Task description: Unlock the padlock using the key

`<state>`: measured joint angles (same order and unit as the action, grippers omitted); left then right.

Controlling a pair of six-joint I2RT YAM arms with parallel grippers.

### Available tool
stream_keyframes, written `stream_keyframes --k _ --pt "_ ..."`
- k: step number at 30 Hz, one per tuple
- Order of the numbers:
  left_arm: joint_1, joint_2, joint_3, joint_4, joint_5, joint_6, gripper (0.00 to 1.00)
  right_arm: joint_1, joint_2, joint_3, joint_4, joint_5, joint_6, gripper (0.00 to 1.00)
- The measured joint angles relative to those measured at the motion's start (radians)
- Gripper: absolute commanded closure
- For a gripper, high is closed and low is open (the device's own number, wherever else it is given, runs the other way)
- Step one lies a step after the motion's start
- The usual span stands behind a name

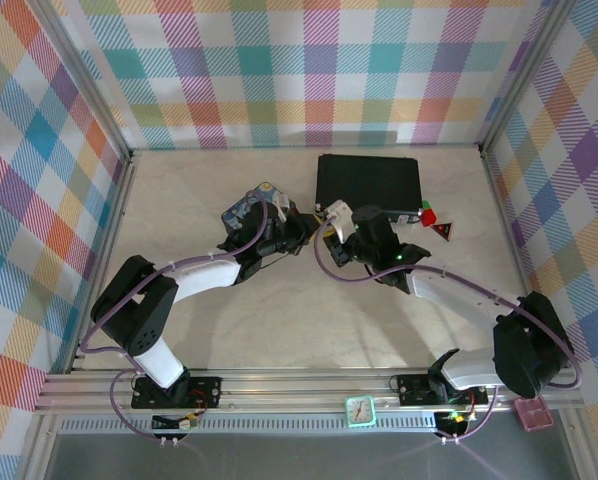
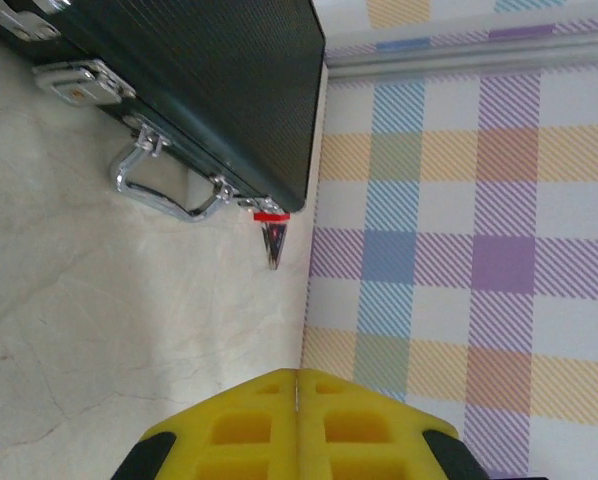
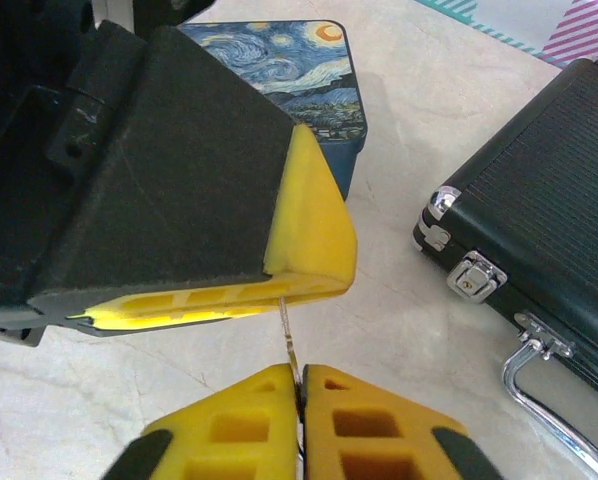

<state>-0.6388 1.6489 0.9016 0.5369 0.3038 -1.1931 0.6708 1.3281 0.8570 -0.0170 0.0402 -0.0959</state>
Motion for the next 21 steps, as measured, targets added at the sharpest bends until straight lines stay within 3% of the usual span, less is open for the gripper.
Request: stream_keyframes --k 4,11,21 --pt "0.019 0.000 0.005 0.052 0.035 0.124 1.00 -0.073 -0.077 0.000 -0.014 -0.167 0.087 0.70" --pt "0.081 0.000 0.027 0.230 0.217 0.263 1.00 -0.286 -0.143 0.000 0.027 -0.493 0.281 0.60" --pt "0.085 -0.001 0.012 0.355 0.393 0.338 1.00 -0.332 -0.080 -0.014 0.207 -0.807 0.466 0.56"
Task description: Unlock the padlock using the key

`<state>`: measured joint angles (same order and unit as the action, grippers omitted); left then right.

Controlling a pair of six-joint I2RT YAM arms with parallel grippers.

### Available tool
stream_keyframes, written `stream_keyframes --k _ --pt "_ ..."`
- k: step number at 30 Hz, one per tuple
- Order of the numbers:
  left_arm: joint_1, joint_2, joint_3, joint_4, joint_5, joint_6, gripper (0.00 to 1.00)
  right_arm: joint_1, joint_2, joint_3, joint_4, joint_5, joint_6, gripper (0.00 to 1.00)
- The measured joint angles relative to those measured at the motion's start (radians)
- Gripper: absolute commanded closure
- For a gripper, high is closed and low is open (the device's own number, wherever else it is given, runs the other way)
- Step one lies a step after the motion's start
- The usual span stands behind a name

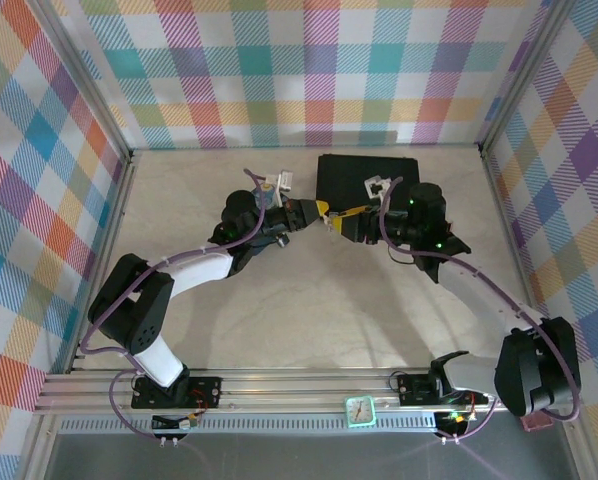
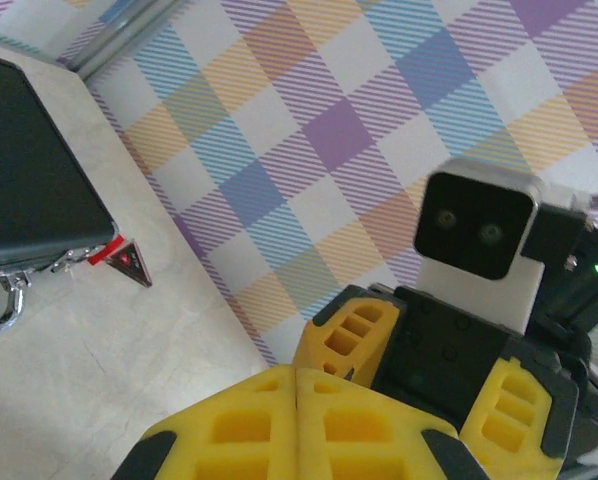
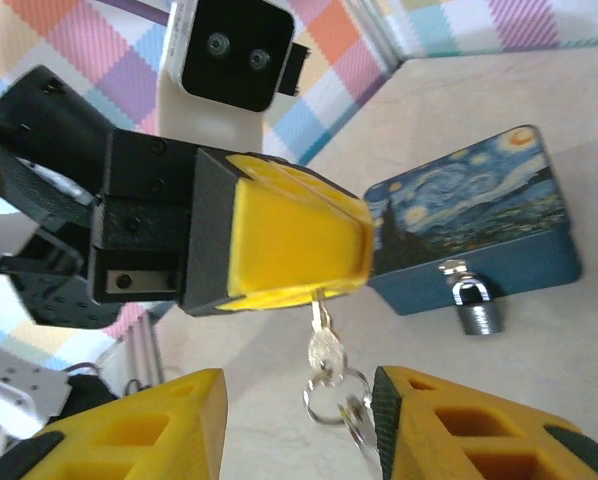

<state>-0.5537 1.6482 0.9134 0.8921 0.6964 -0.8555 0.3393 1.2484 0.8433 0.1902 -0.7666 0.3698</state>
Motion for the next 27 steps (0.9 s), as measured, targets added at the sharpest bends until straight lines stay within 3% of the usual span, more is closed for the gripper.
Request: stream_keyframes --k 9,18,27 --pt "0.000 -0.004 -0.058 0.060 0.007 -0.001 1.00 0.000 0.056 -0.083 0.208 -0.073 0.156 0.63" --pt "-0.007 -0.029 -0.118 0.134 -0.027 -0.042 1.00 0.025 0.127 -0.178 0.454 -0.042 0.311 0.61" --pt "-0.033 -0.043 -0.121 0.134 -0.038 -0.045 1.00 0.062 0.160 -0.196 0.635 -0.011 0.369 0.68"
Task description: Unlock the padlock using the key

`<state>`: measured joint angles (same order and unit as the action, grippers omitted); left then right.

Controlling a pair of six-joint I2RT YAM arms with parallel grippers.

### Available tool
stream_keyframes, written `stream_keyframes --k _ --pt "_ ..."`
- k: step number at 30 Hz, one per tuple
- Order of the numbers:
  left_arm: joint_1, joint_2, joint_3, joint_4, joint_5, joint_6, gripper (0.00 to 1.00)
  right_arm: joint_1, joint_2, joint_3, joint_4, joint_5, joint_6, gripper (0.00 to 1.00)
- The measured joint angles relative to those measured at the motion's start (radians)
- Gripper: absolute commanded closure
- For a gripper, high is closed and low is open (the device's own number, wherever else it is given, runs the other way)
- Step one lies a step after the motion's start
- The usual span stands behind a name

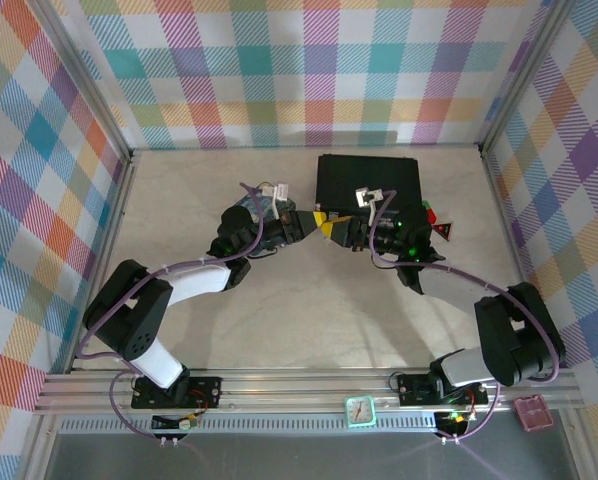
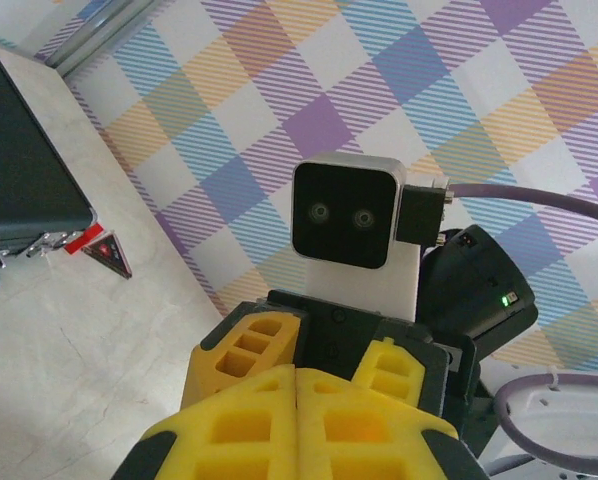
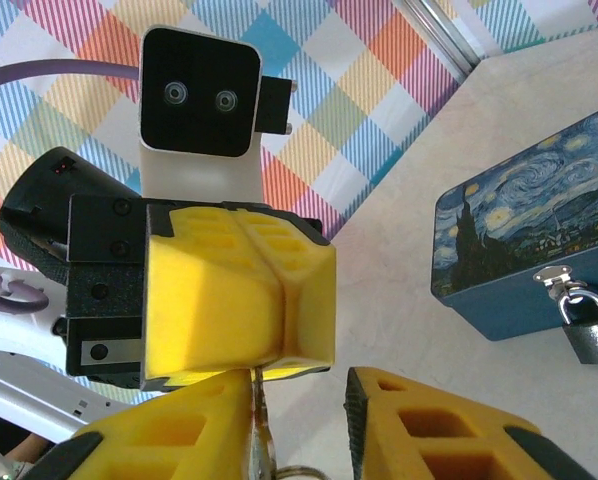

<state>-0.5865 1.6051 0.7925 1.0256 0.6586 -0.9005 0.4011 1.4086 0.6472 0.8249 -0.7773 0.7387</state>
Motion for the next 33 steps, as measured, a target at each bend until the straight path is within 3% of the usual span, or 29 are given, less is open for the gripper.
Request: stream_keyframes --k 8,14,23,29,32,33 --pt "-0.002 0.000 -0.004 0.002 -0.030 0.000 1.00 0.013 0.009 -0.016 0.017 0.003 0.015 0.68" --pt "-0.002 -0.006 -0.013 0.000 -0.043 0.000 1.00 0.019 0.008 -0.031 0.021 0.010 0.032 0.74" --pt "-0.002 -0.009 -0.017 0.003 -0.048 0.000 1.00 0.019 -0.045 -0.050 -0.021 0.064 0.023 0.72" --pt "-0.002 -0.010 -0.017 0.001 -0.049 0.000 1.00 0.021 -0.064 -0.052 -0.034 0.081 0.008 0.98" --pt "-0.001 -0.010 -0.019 -0.001 -0.051 0.000 1.00 0.020 -0.059 -0.049 -0.041 0.077 0.010 1.00" --pt "-0.001 -0.010 -0.021 0.001 -0.055 -0.001 0.93 0.020 -0.055 -0.047 -0.042 0.076 0.009 1.00"
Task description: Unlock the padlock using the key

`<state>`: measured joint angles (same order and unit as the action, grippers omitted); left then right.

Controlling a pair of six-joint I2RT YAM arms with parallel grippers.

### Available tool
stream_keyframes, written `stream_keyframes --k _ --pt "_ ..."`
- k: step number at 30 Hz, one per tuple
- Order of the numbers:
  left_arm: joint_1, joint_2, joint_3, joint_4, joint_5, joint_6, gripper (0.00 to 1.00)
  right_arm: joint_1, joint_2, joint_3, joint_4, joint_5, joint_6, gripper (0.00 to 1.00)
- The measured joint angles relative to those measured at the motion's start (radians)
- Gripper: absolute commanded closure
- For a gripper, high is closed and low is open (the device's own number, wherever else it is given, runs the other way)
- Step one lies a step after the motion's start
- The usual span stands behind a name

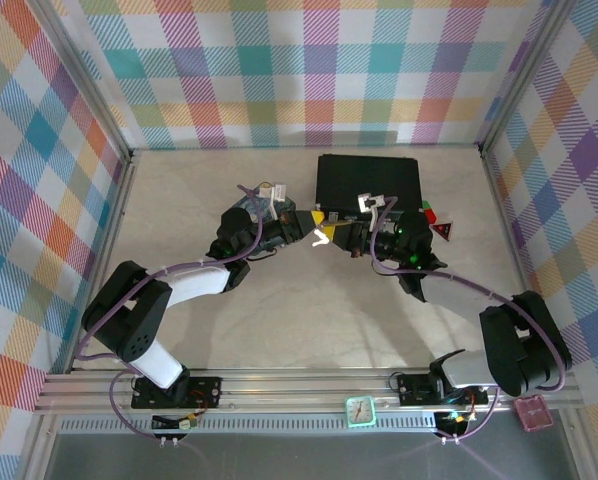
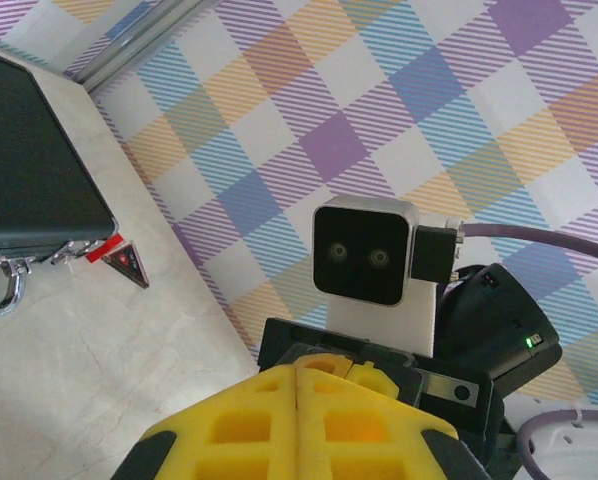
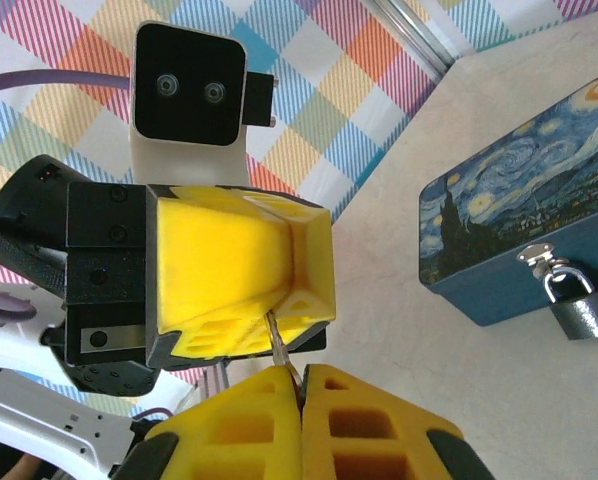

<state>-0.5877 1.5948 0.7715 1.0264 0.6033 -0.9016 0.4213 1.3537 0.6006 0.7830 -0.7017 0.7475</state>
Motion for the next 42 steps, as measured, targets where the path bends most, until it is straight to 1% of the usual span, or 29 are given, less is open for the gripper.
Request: stream_keyframes --k 2,4,6,7,11,15,18,21,26,30,34,38,42 --pt "0.000 0.000 -0.013 0.021 -0.010 -0.008 0.57 0.000 0.010 0.005 -0.001 -0.002 0.000 1.00" --pt "0.001 0.000 -0.018 0.031 -0.010 -0.023 0.34 0.001 0.021 0.005 -0.011 0.002 -0.001 1.00" --pt "0.004 0.000 -0.018 0.043 -0.011 -0.037 0.07 0.001 0.029 0.005 -0.027 0.006 -0.003 1.00" --pt "0.009 0.000 -0.018 0.052 -0.014 -0.047 0.00 0.001 0.032 0.005 -0.033 0.006 -0.005 1.00" --pt "0.033 0.000 -0.030 0.067 -0.034 -0.075 0.00 0.001 0.034 0.005 -0.059 0.010 -0.026 1.00" --pt "0.090 -0.017 -0.074 0.033 -0.084 -0.082 0.00 0.001 0.033 0.006 -0.105 0.011 -0.065 1.00" --pt "0.125 -0.058 -0.093 -0.095 -0.153 -0.067 0.00 0.001 0.031 0.019 -0.186 0.025 -0.119 1.00" --pt "0.134 -0.126 -0.096 -0.284 -0.246 -0.026 0.00 0.008 0.005 0.039 -0.301 0.069 -0.204 1.00" --pt "0.126 -0.263 -0.092 -0.606 -0.391 0.071 0.00 0.057 -0.084 0.082 -0.503 0.227 -0.414 1.00" --pt "0.117 -0.320 -0.089 -0.762 -0.475 0.117 0.00 0.087 -0.135 0.098 -0.590 0.337 -0.548 1.00" --pt "0.100 -0.279 -0.072 -0.826 -0.500 0.119 0.00 0.089 -0.162 0.098 -0.645 0.421 -0.636 1.00" --pt "0.058 -0.136 -0.014 -0.833 -0.500 0.098 0.00 0.089 -0.164 0.098 -0.673 0.469 -0.680 1.00" --pt "0.031 -0.015 0.026 -0.806 -0.512 0.076 0.00 0.095 -0.158 0.097 -0.677 0.486 -0.682 1.00"
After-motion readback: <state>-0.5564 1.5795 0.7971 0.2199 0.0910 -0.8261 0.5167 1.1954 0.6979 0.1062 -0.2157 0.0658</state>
